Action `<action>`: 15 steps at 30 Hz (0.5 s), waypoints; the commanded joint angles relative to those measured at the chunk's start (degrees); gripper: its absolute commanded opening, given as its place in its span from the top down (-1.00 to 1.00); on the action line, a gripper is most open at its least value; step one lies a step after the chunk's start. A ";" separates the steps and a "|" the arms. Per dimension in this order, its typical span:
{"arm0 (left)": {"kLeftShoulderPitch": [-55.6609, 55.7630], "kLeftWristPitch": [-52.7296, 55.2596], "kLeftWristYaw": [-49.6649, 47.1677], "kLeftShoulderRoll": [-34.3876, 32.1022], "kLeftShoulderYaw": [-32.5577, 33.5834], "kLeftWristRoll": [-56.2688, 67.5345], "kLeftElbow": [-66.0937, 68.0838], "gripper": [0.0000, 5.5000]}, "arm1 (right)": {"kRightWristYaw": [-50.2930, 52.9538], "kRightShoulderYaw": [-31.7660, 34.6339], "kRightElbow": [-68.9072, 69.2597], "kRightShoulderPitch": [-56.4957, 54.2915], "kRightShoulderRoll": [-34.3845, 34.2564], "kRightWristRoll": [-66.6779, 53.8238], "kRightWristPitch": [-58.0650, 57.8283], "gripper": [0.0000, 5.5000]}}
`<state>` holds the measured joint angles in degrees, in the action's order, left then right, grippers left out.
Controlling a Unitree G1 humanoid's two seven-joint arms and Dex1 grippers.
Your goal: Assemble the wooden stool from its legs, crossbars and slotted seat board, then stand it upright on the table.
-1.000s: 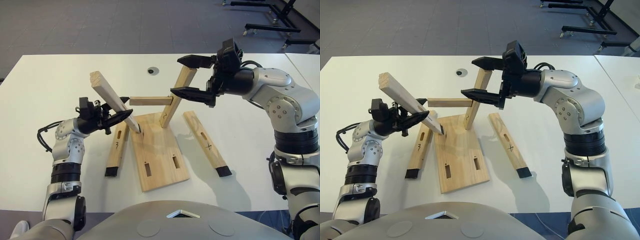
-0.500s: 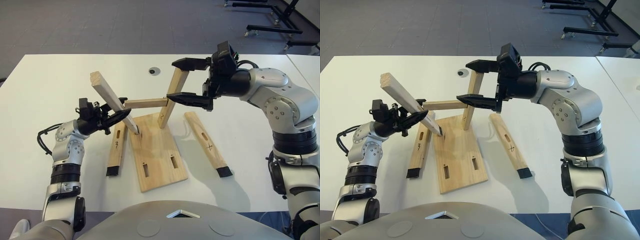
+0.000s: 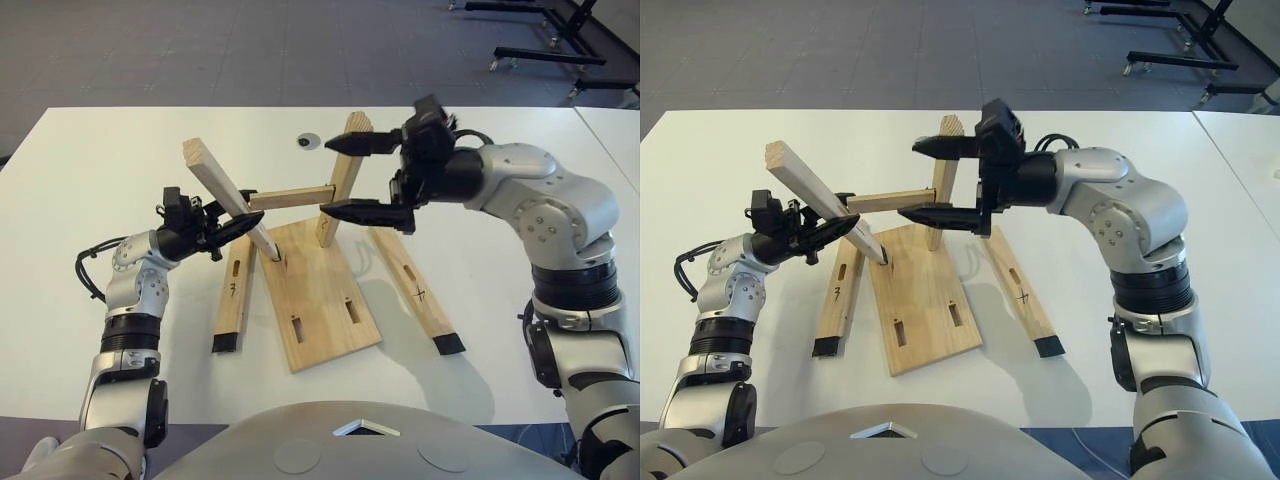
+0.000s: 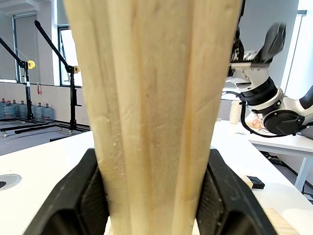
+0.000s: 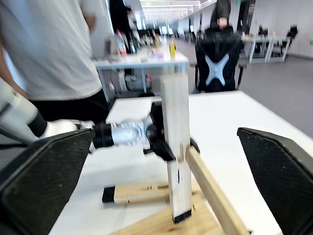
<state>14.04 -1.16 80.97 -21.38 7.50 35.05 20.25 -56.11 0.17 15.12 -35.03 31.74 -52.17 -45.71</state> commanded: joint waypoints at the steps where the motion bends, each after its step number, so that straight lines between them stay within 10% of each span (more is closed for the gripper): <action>1: -0.43 0.25 0.27 -1.08 -1.43 -2.49 1.09 0.26 | 1.99 5.48 -7.22 -6.11 0.16 -0.70 0.82 -0.95; 15: 0.03 -0.10 0.81 -1.66 -3.43 -2.91 1.40 0.26 | -5.30 -7.53 -21.54 -8.56 -2.04 19.81 10.83 -0.95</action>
<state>14.87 -1.69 81.76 -22.19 5.43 35.05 20.82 -59.71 -6.08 -6.63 -42.33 29.45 -33.67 -34.92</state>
